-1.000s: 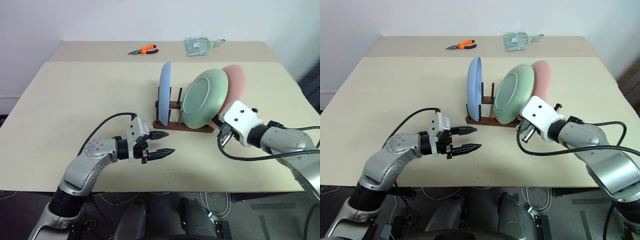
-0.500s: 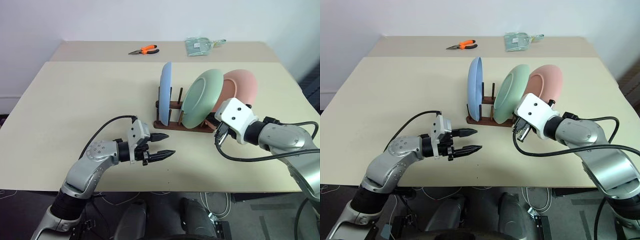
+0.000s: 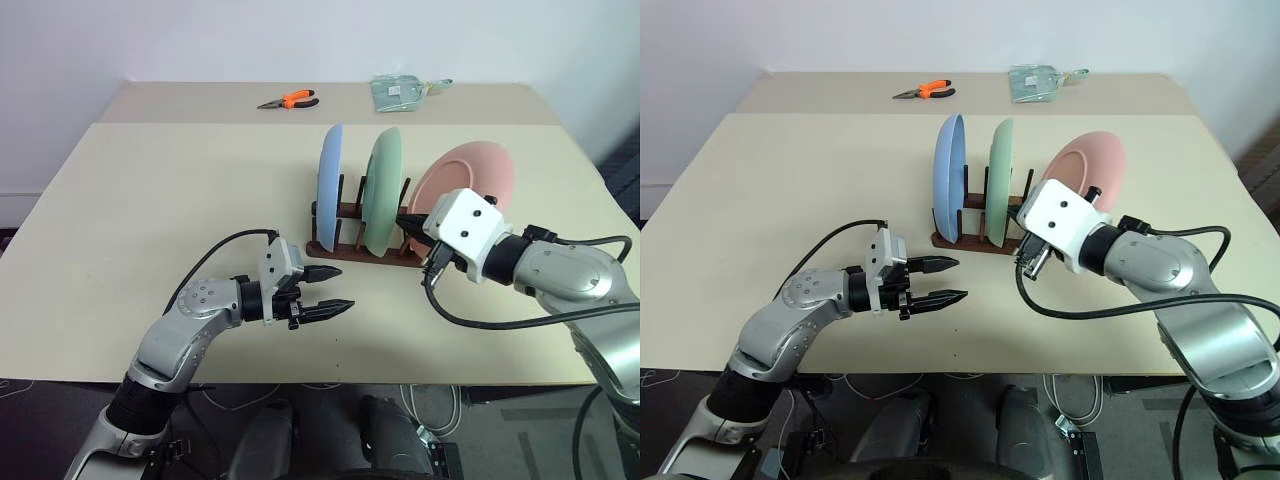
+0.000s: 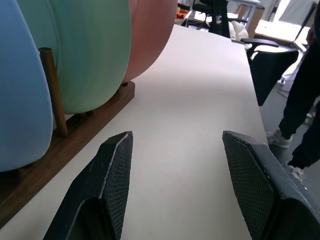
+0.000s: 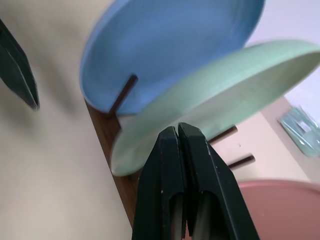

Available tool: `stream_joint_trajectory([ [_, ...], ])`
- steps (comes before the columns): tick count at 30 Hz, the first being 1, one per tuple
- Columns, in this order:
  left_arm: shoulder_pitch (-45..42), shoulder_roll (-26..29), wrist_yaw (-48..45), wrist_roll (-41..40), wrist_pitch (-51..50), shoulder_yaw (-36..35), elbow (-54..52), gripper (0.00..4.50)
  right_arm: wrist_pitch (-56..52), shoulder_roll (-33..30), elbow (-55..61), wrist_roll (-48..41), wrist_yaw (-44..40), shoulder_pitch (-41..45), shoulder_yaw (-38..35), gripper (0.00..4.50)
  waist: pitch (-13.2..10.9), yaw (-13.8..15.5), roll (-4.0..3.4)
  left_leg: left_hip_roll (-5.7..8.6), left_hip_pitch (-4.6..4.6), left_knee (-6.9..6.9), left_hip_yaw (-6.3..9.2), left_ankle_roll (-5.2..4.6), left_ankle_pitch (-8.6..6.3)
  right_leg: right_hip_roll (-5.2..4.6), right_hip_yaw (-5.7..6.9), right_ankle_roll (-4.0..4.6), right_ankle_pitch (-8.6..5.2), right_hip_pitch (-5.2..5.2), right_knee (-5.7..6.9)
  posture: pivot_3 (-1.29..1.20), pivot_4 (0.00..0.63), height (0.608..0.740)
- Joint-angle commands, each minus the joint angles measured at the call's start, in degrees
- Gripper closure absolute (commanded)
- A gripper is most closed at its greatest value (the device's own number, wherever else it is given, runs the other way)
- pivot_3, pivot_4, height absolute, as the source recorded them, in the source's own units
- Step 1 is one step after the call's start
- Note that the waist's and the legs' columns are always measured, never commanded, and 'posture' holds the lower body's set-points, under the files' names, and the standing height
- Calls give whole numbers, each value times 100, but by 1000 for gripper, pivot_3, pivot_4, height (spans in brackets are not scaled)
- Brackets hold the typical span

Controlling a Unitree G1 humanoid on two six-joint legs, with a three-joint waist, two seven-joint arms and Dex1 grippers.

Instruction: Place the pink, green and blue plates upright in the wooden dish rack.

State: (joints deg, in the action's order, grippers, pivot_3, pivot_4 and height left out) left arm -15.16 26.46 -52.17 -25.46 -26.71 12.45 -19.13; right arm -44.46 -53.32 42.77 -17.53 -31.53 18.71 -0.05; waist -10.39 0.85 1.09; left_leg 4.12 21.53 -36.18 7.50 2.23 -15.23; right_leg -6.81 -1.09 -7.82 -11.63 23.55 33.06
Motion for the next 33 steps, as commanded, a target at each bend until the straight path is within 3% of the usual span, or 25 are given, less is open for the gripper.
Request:
stream_joint_trajectory([
  [1, -35, 33, 7, -23, 64, -84, -138, 1562, 252, -402, -345, 219, -228, -209, -1178, 4480, -1, 7, 0, 0, 1, -1, 0, 0, 0, 0, 0, 0, 0, 0, -1, 0, 150, 740],
  [5, -87, 120, -54, -29, 101, -177, -4, 1562, 577, -889, -1022, 552, -639, -799, -2457, 4480, -1, 2, 1, 1, -2, 0, -3, 0, 0, 0, 0, 0, 0, -2, 1, 0, 150, 740],
  [8, -130, 141, -77, -20, 125, -191, 72, 1562, 868, -990, -1235, 766, -782, -1198, -2777, 4480, -1, -14, 1, 0, -4, 1, -4, 0, 0, 1, 2, 0, 0, -3, 1, 0, 150, 740],
  [15, -180, 115, -40, 4, 138, -161, 113, 1562, 1420, -818, -1245, 1176, -777, -1760, -2385, 4480, 0, -24, -3, -3, -9, -1, -13, 0, 0, 1, -3, 0, 0, -4, 4, 0, 150, 740],
  [19, -108, 142, -13, 1, 146, -195, 70, 1562, 1191, -596, -897, 799, -747, -1138, -2031, 4480, -1, -28, -5, -2, -8, -2, -11, 0, 0, 1, -4, 0, 0, -4, 4, 0, 150, 740],
  [26, -87, 120, 16, 13, 170, -171, 102, 1562, 887, -599, -642, 533, -907, -801, -1954, 4480, -3, 3, 0, 0, -2, -4, -2, 0, 0, -1, -3, 0, 0, -7, 0, 0, 150, 740],
  [33, -100, 179, 57, 79, 286, -329, 349, 1562, 1185, -569, -1070, 1021, -824, -1415, -2174, 4480, -2, -2, -1, 0, -5, -4, -4, 0, 0, 0, -2, 0, 0, -8, 1, 0, 150, 740],
])
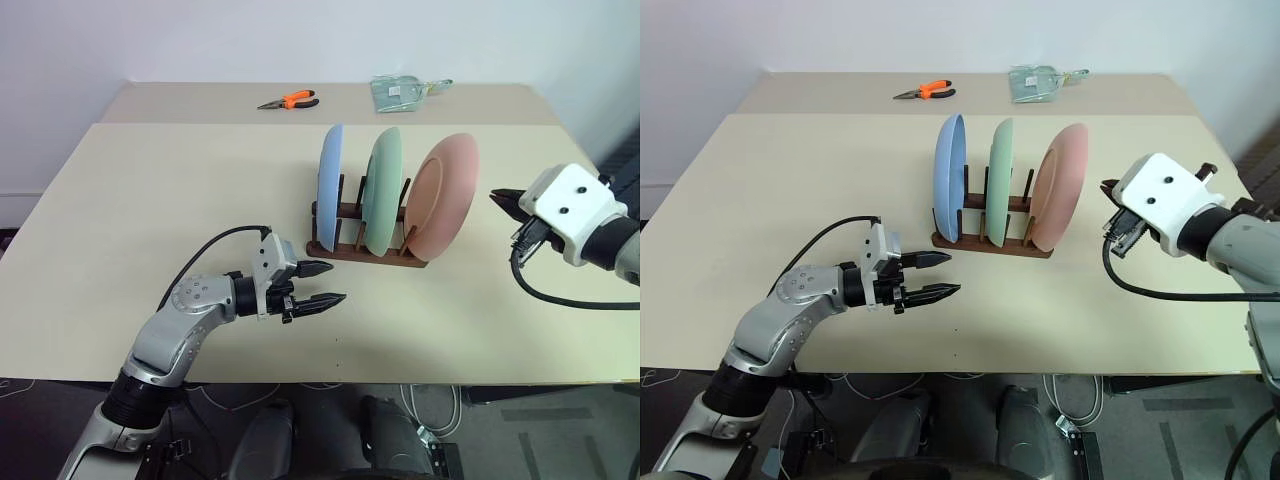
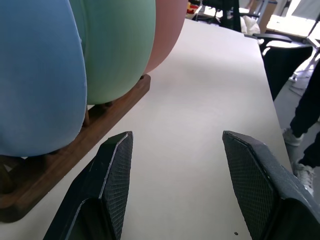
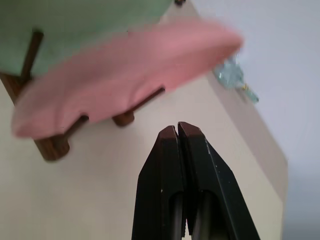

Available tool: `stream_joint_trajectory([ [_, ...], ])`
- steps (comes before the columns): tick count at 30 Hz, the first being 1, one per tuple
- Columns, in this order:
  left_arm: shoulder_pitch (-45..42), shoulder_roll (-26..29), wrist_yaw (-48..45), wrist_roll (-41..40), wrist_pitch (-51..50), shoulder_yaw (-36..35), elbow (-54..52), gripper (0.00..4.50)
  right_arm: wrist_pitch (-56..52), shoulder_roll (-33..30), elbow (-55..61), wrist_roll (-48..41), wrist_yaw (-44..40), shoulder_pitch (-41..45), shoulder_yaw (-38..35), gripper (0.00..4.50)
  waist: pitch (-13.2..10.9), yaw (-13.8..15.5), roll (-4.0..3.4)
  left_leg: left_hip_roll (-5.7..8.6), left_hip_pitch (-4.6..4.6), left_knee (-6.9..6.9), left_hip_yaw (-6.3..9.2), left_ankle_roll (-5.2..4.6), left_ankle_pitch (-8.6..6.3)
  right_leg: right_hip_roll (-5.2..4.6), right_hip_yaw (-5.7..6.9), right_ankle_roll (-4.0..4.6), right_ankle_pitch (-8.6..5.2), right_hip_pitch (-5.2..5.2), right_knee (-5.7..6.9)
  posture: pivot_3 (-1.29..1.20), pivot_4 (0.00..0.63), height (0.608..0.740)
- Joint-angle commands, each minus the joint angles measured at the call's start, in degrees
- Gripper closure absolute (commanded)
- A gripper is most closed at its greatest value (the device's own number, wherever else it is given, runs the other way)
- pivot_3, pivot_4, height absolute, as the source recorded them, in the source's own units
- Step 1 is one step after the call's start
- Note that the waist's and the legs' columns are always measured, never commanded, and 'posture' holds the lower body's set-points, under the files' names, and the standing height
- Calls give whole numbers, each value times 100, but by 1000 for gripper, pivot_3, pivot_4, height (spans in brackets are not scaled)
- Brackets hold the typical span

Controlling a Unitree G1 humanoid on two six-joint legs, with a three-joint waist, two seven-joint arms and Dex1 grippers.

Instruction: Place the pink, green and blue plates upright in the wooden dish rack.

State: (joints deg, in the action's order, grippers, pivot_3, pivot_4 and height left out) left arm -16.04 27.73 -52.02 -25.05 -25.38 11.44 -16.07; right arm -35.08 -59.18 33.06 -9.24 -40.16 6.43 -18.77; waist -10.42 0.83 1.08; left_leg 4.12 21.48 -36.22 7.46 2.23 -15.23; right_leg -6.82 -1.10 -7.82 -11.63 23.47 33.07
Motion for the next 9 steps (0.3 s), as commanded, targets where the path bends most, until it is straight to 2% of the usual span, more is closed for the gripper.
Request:
stream_joint_trajectory([
  [1, -13, 83, 29, 34, 162, -275, 77, 1562, 226, 123, -104, 124, 71, -222, -368, 4480, 0, -2, 0, 0, 0, 0, 0, 0, 0, 0, 0, 0, 0, 0, 0, 0, 150, 740],
  [7, 120, 326, 173, 153, 298, -762, 397, 1562, 472, 487, -346, 256, 134, -855, -565, 4480, 2, -7, 1, -2, -4, 4, 1, 0, 0, 2, 1, 0, 0, 1, 4, 0, 150, 740],
  [9, 240, 463, 328, 166, 366, -1129, 611, 1562, 760, 626, -677, 325, 206, -1001, -600, 4480, 2, -12, -1, -1, -4, 2, -2, 0, 0, 1, -2, -1, 1, 1, 3, 0, 150, 740],
])
